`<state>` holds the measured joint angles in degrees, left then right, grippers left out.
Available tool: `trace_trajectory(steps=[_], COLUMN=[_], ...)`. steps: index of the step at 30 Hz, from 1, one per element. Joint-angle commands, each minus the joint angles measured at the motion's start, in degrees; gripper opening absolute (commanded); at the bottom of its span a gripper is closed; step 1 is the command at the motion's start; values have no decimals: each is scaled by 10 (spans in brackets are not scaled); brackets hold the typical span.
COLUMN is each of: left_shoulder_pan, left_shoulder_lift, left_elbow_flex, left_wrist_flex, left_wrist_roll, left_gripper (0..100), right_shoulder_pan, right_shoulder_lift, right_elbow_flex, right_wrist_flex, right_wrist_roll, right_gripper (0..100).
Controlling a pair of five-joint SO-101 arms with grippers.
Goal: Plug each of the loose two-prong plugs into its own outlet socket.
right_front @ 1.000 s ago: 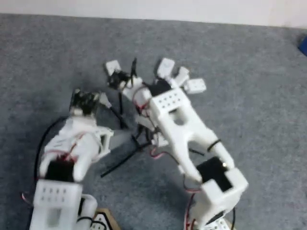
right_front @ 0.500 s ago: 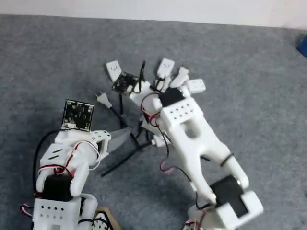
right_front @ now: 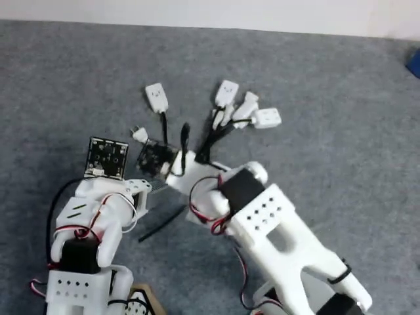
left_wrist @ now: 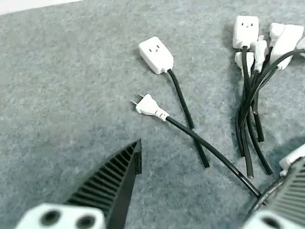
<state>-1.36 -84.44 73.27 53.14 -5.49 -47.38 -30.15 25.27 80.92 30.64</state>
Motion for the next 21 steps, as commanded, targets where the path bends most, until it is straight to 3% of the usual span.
trace_trajectory(steps=[1, 21], left_shoulder_pan=[7, 42], left_shoulder_lift=[-5, -5], left_elbow_flex=[-1, 14], left_wrist_flex=[-14, -13], left_wrist_roll=[-3, -4], left_gripper=[436, 435], right_shoulder_pan=[-25, 14], right_shoulder_lift=[-23, -21], right_elbow_flex=[-4, -109], right_wrist_flex=[5, 7], right_wrist_roll=[-15, -91], right_gripper=[9, 9])
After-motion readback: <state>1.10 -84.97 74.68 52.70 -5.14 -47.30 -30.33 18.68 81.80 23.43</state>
